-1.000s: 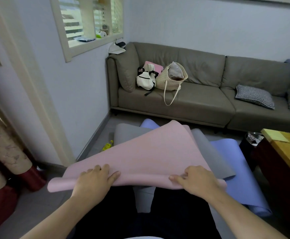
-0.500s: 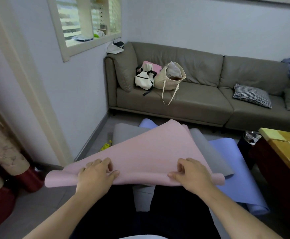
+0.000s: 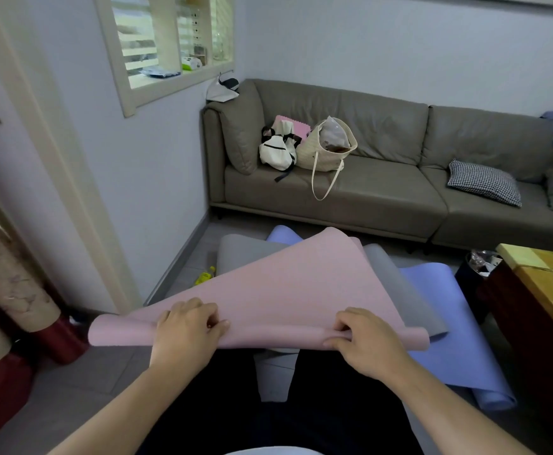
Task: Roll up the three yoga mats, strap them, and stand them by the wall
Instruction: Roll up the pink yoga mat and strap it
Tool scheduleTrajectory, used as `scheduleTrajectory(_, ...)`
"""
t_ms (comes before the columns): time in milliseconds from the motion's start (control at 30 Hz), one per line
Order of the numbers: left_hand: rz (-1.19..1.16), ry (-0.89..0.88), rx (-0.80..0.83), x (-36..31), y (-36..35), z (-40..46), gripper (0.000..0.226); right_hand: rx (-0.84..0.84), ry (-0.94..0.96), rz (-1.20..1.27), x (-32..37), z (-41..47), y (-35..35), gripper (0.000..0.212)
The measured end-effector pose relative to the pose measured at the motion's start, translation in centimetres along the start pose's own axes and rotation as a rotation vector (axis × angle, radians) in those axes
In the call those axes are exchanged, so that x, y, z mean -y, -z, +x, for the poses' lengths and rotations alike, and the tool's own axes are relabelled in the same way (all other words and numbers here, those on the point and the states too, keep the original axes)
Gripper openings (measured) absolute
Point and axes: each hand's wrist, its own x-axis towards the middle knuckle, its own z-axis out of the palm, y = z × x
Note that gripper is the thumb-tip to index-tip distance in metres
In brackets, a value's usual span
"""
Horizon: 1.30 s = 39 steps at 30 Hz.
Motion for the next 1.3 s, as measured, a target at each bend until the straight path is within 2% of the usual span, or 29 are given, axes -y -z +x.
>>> scheduleTrajectory(67, 0.034, -0.174, -0.132, 0.2, -0.9, -0.7, 0.033, -0.005, -0.028, 0.003, 0.3, 0.3, 0.0, 0.036)
scheduleTrajectory(133, 0.047, -0.277, -0.196, 0.6, -1.3, -1.6, 0.04, -0.005, -0.053, -0.003, 0.6, 0.4, 0.0, 0.037)
scheduleTrajectory(267, 0.06, -0.291, -0.169, 1.2, -1.4, -2.0, 0.048, -0.014, -0.066, -0.026, 0.7, 0.4, 0.0, 0.04)
scheduleTrajectory(667, 0.089, -0.287, -0.099, 0.2, -0.6, 0.2, 0.042, 0.076, -0.065, -0.173, 1.5, 0.4, 1.8, 0.039)
scheduleTrajectory(800, 0.104, -0.28, -0.028, -0.1, -0.5, 0.2, 0.044, 0.203, -0.157, -0.134, 0.7, 1.0, 2.4, 0.036)
scheduleTrajectory(1000, 0.062, -0.157, 0.242, -0.6, 0.3, 1.1, 0.044, 0.341, -0.176, -0.109, 1.0, 2.2, 3.5, 0.041)
scheduleTrajectory(1100, 0.062, -0.1, 0.34, -0.8, 0.4, 1.5, 0.04, 0.325, -0.117, -0.173, 1.3, 2.0, 3.2, 0.037)
scheduleTrajectory(1200, 0.071, -0.072, 0.377, -1.0, 0.6, 1.8, 0.031, 0.204, 0.022, -0.293, 1.8, 0.6, 2.2, 0.017)
scheduleTrajectory(1267, 0.017, -0.046, 0.378, -1.3, 1.0, 1.8, 0.025, 0.196, 0.121, -0.332, 2.1, -0.6, 1.1, 0.044)
scheduleTrajectory(1300, 0.003, -0.04, 0.384, -1.4, 1.2, 1.9, 0.024, 0.187, 0.13, -0.316, 2.1, -1.0, 0.8, 0.049)
